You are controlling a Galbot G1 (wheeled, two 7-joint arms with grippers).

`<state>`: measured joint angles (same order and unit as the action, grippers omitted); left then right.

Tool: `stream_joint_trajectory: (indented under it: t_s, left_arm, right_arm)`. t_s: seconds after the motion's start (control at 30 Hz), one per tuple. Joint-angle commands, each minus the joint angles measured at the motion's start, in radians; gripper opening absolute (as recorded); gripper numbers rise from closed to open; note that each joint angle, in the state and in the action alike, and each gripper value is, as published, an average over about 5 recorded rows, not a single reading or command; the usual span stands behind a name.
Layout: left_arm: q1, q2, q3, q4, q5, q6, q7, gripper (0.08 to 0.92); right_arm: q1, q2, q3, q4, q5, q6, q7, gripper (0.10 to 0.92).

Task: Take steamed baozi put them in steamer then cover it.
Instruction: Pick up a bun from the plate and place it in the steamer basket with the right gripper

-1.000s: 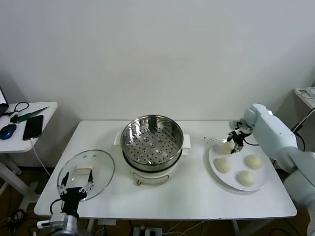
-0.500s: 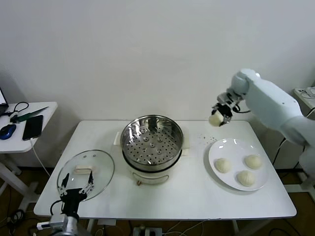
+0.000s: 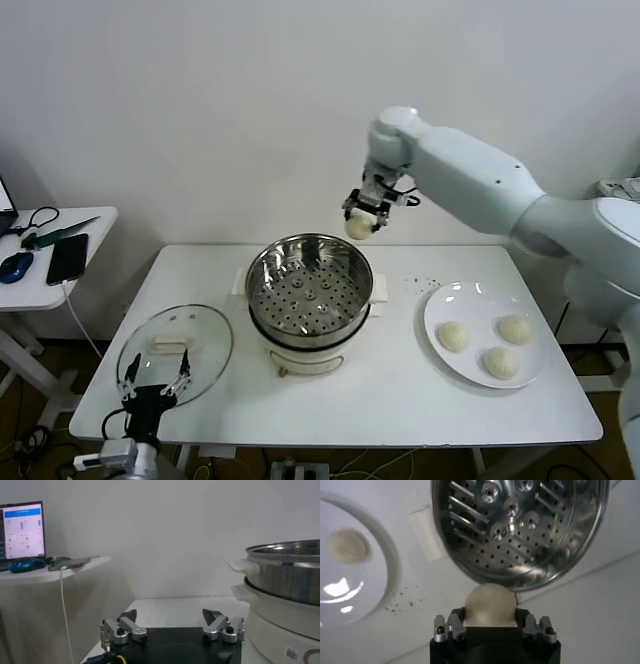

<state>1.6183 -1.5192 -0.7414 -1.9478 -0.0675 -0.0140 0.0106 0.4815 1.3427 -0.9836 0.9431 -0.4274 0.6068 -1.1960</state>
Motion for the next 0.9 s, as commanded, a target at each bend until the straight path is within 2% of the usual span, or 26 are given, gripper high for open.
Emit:
stream_joint_trajectory:
  t_s: [0.03, 0.17, 0.43, 0.9]
  left_arm:
    - [0.003, -0.002, 0.001, -0.002, -0.001, -0.001, 0.0, 0.823]
    - [0.01, -0.006, -0.001, -0.002, -0.001, -0.005, -0.003, 0.823]
    - [0.024, -0.011, 0.0, -0.009, -0.008, 0.001, -0.016, 0.823]
    - [0.028, -0.012, 0.0, -0.005, -0.018, 0.003, -0.019, 0.823]
  right_arm:
    - [-0.036, 0.129, 0.007, 0.033, -0.175, 0.092, 0.041, 0.653]
    - [-0.082, 0.171, 0.021, -0.031, -0.218, 0.1, 0.052, 0.653]
    - [-0.147, 0.227, 0.034, -0.153, -0.216, 0.092, 0.052, 0.655]
    - [-0.179, 0.21, 0.022, -0.173, -0.229, 0.078, 0.049, 0.677]
